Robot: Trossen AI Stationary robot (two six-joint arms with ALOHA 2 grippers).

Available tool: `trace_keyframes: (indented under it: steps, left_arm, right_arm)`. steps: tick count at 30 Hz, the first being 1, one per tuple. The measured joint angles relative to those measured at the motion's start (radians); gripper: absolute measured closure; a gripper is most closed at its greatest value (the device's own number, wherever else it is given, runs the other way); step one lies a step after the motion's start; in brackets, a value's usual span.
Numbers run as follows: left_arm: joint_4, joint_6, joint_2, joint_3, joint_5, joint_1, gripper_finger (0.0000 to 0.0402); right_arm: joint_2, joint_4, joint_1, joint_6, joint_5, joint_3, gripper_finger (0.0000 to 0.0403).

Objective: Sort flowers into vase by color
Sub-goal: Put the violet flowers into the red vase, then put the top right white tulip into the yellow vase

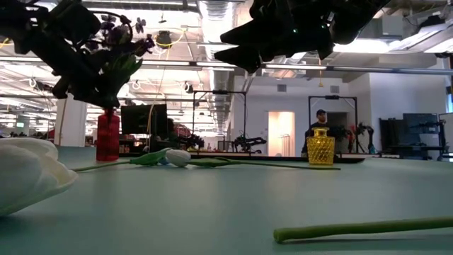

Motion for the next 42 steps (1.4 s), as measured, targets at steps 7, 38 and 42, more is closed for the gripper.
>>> trace_keyframes:
  steps: [7, 38, 42]
  left_arm:
    - [-0.154, 0.005, 0.0, 0.097, -0.001, 0.0, 0.0255]
    - [-0.512, -0.008, -0.002, 0.307, 0.504, -0.003, 0.0255]
    - [-0.511, -0.058, -0.002, 0.307, 0.595, -0.046, 0.0255]
  right_arm:
    - [0.0, 0.0, 0.0, 0.0, 0.0, 0.0, 0.0062]
    - [0.0, -0.072, 0.007, 0.055, 0.0, 0.0, 0.0062]
    - [0.0, -0.118, 0.015, 0.056, 0.0, 0.0, 0.0062]
